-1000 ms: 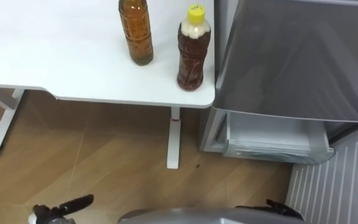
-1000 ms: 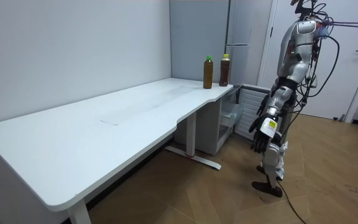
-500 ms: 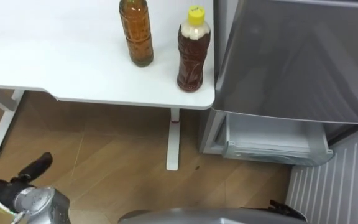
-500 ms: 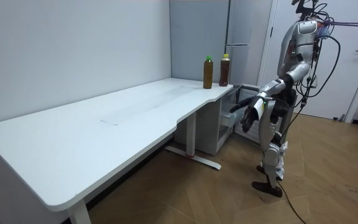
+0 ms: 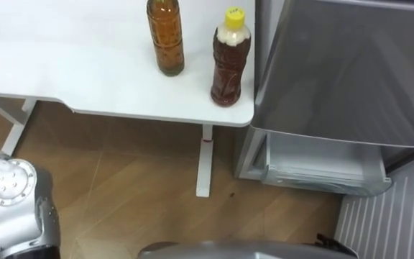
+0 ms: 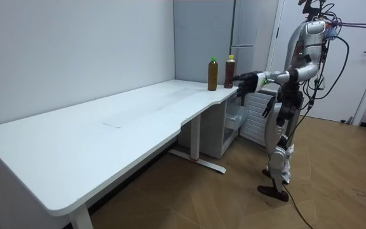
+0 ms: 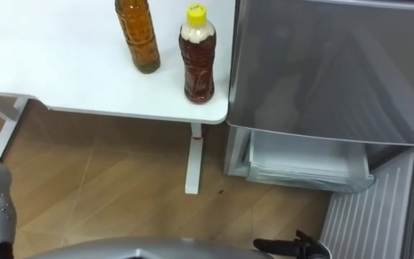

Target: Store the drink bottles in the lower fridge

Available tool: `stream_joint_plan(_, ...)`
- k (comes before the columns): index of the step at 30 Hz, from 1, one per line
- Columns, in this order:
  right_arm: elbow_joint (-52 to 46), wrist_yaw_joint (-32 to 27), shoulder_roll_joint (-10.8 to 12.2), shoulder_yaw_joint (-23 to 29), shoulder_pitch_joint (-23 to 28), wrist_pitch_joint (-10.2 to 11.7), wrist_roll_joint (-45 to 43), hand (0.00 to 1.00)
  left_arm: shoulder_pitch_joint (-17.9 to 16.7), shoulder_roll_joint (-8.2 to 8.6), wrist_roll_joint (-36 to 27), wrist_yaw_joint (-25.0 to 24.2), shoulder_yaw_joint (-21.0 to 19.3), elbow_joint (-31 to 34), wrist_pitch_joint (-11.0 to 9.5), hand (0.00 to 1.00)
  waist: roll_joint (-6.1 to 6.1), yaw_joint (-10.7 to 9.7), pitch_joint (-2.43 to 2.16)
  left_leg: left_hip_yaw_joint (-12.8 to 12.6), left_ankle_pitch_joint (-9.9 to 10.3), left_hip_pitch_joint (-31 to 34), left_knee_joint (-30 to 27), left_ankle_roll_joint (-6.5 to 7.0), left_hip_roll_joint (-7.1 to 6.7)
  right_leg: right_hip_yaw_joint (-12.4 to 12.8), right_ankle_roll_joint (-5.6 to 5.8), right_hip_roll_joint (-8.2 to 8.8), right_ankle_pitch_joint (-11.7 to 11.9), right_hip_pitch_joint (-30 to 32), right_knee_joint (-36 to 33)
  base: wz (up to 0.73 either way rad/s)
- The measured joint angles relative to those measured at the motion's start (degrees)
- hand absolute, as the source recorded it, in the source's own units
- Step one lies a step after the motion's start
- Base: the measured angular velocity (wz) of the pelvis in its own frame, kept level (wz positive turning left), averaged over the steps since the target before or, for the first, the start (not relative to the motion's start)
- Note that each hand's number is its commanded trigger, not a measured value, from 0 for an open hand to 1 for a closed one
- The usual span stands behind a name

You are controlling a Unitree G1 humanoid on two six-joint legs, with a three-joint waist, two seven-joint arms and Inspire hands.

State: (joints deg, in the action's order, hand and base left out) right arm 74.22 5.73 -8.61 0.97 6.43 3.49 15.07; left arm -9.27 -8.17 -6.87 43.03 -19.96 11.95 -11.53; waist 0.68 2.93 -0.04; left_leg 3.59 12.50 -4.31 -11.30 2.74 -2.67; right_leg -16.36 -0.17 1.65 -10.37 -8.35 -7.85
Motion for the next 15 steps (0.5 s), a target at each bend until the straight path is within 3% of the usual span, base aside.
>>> stream_joint_plan(4, 1.09, 1.54, -0.41, 0.42, -0.46, 0.17, -0.27, 0.0, 2.05, -0.66, 3.37, -5.07, 0.15, 6.23, -0.01, 0.0, -0.3, -0.42, 0.24, 0.08, 0.01, 0.18, -0.01, 0.01, 0.0, -0.22, 0.01, 0.02, 0.0, 0.01, 0.06, 0.04)
stream_joint_plan(6, 1.56, 1.99, -0.69, 0.27, -1.32, 0.17, -0.37, 0.0, 3.67, -2.27, 3.76, -8.83, 1.59, 6.25, 0.26, 0.0, -0.71, -1.1, 0.48, 0.07, 0.01, 0.23, 0.0, 0.01, 0.05, -0.17, 0.0, 0.0, 0.0, 0.06, 0.0, 0.0)
stream_joint_plan(12, 2.34, 2.95, -0.99, 0.15, -2.54, 0.22, 0.04, 0.0, 4.93, -2.55, 3.15, -18.61, 7.41, 9.56, 2.85, 0.0, -0.91, -2.86, 0.65, -0.29, 0.01, 0.72, -0.2, 0.01, 0.08, 0.53, 0.01, -0.06, 0.01, 0.82, 0.0, -0.05)
stream_joint_plan(15, 2.41, 3.43, -1.06, 0.22, -2.95, 0.22, -0.39, 0.0, 5.22, -2.67, 3.0, -23.61, 9.46, 13.14, 2.86, 0.0, -0.95, -3.92, 0.63, -0.58, 0.0, 0.65, 0.0, 0.02, 0.29, 0.87, 0.01, -0.07, 0.01, 1.02, -0.02, -0.05)
